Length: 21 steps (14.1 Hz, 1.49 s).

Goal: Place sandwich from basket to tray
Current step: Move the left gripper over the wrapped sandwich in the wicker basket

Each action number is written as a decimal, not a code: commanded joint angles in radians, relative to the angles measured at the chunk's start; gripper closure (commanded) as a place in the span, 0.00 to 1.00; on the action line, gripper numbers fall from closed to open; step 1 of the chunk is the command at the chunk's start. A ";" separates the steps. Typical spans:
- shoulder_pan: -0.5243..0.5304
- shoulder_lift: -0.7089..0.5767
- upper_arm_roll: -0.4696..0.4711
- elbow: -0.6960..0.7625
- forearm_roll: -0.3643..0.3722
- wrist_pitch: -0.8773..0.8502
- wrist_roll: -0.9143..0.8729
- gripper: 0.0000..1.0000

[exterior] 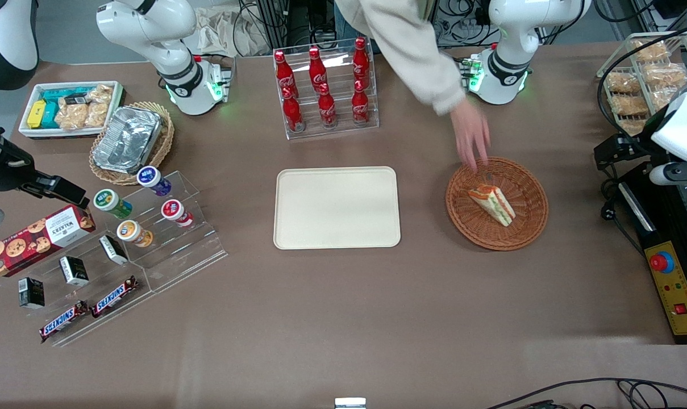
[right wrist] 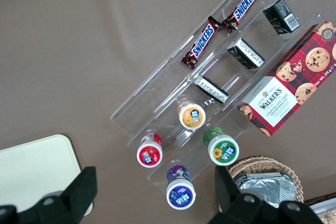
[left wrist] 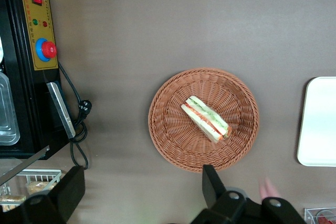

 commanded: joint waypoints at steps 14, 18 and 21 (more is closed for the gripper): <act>-0.006 -0.214 -0.012 -0.599 -0.071 0.412 -0.200 0.00; -0.024 -0.196 -0.017 -0.706 -0.126 0.542 -0.354 0.00; -0.083 -0.150 -0.017 -0.774 -0.117 0.685 -0.567 0.00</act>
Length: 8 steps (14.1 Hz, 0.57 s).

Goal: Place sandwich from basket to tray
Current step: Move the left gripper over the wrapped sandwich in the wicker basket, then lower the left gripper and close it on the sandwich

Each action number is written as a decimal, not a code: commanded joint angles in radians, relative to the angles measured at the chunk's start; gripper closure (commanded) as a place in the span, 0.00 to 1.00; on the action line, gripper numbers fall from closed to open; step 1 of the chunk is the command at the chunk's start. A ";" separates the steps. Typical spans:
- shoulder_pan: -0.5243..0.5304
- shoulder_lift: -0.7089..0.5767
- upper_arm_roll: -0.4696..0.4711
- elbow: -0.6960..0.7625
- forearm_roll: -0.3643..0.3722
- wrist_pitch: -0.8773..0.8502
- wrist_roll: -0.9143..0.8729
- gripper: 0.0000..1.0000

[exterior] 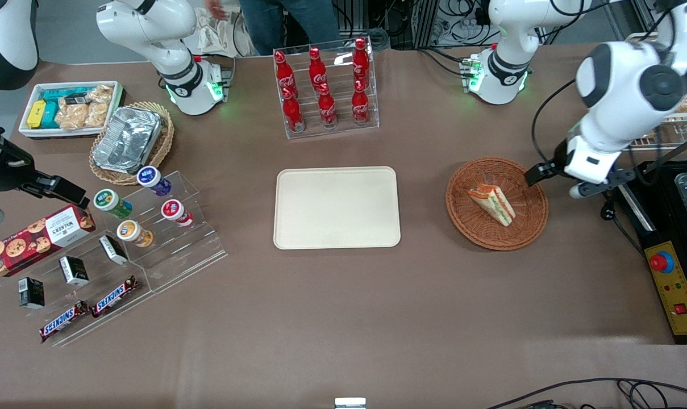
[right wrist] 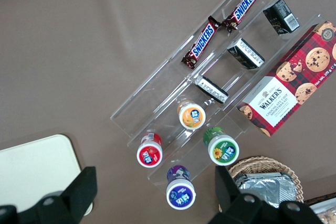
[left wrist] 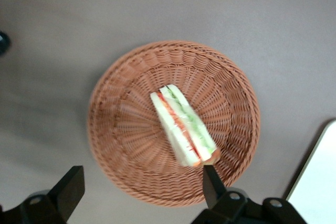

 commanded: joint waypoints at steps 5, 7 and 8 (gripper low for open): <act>-0.095 0.140 -0.001 -0.027 0.008 0.182 -0.439 0.00; -0.101 0.178 -0.001 -0.034 0.010 0.217 -0.476 0.00; -0.113 0.190 -0.001 -0.036 0.010 0.236 -0.499 0.00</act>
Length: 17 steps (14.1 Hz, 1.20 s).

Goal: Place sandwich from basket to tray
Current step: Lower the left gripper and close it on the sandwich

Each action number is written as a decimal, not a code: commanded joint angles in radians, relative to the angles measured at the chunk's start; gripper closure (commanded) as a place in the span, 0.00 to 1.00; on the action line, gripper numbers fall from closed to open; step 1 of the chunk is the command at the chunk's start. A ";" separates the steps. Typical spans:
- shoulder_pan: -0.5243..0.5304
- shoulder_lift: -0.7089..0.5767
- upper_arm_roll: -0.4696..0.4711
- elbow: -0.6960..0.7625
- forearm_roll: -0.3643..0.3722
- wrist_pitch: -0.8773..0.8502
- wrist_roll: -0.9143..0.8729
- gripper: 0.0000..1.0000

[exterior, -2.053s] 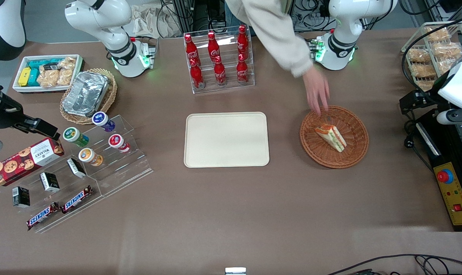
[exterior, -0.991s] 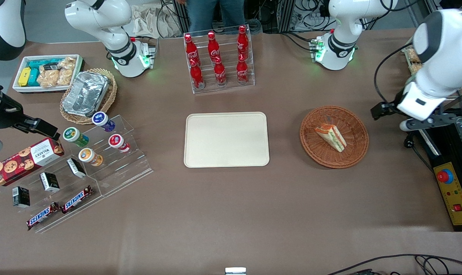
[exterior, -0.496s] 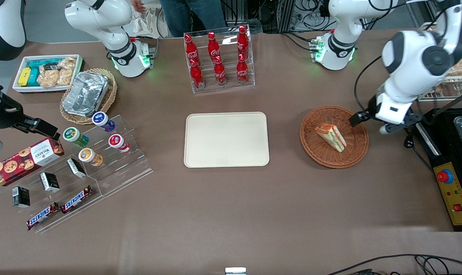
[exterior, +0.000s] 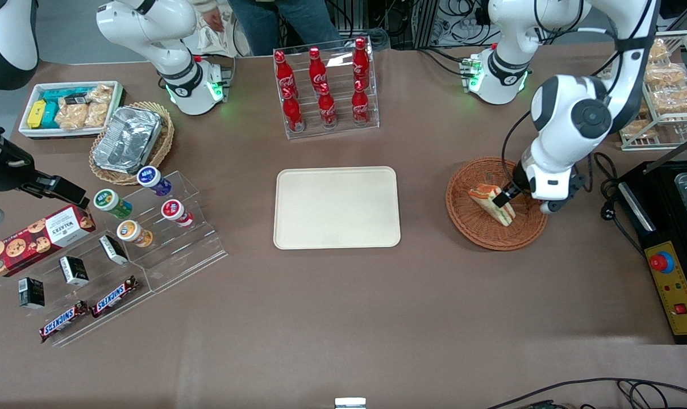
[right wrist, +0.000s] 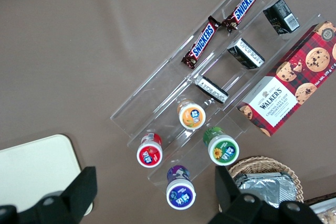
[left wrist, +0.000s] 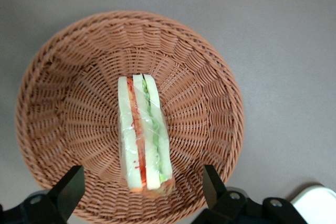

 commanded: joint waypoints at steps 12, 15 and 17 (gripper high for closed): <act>-0.063 0.108 0.011 -0.063 0.068 0.172 -0.138 0.43; -0.062 0.108 0.011 -0.057 0.086 0.168 -0.137 0.92; -0.059 0.090 0.011 -0.025 0.086 0.126 -0.132 1.00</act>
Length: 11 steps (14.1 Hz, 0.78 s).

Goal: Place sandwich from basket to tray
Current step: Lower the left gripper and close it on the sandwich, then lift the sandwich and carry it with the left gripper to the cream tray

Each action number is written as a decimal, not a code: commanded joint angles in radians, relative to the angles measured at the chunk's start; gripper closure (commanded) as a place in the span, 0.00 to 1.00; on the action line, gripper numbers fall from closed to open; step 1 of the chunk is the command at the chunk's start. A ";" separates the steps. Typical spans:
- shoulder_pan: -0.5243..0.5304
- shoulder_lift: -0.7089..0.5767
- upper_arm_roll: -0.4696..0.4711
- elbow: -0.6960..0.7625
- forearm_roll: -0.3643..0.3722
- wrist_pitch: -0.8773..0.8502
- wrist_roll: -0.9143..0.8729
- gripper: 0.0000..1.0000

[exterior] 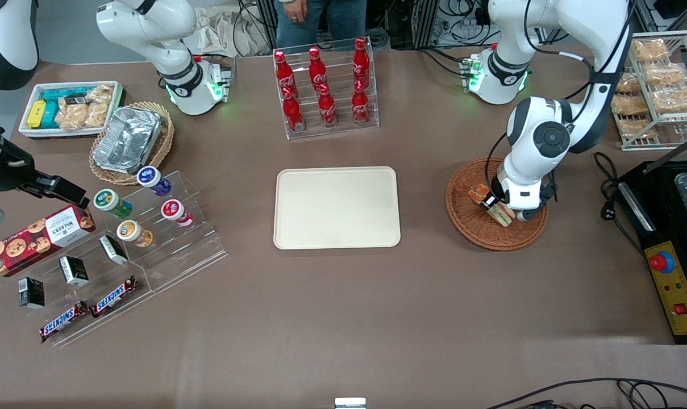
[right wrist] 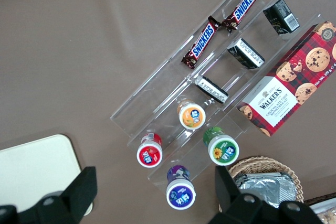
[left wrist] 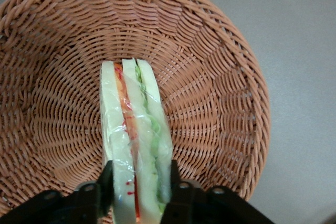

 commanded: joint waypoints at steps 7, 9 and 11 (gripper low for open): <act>0.001 0.000 0.013 0.548 0.008 -0.667 0.129 1.00; 0.003 -0.002 0.026 0.651 -0.007 -0.787 0.235 1.00; 0.006 0.000 0.057 0.763 -0.029 -0.900 0.287 1.00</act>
